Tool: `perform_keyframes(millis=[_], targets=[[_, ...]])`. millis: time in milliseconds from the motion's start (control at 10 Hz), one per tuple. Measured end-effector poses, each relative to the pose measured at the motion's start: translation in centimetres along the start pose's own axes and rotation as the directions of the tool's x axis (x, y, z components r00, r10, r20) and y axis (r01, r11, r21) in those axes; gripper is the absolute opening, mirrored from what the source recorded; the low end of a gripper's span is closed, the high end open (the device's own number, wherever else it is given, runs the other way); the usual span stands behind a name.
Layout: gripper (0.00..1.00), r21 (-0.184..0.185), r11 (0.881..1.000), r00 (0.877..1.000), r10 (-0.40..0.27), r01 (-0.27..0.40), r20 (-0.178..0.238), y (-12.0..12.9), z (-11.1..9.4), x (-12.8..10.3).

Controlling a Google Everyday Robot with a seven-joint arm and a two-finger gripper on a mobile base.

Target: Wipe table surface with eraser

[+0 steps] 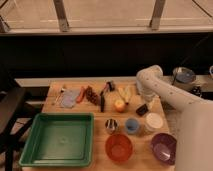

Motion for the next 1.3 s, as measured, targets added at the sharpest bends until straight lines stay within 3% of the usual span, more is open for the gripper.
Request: perform_keyframes(millis=[400,600,800,1000,1300], targets=[[0.0,0.0,1.0,1.0,-0.004,0.004,-0.001,-0.1,0.1,-0.1],[0.0,0.045,0.999,1.0,-0.027,0.026,0.016,-0.4,-0.8,-1.4],[0.0,0.111,0.993,0.998,-0.045,0.04,0.042,-0.9,-3.0,-4.5],[0.0,0.133,0.99,0.997,-0.048,0.039,0.058,-1.5,-4.0,-7.2],[0.03,0.108,0.994,0.995,-0.007,-0.003,0.096,0.2,-3.4,-8.4]])
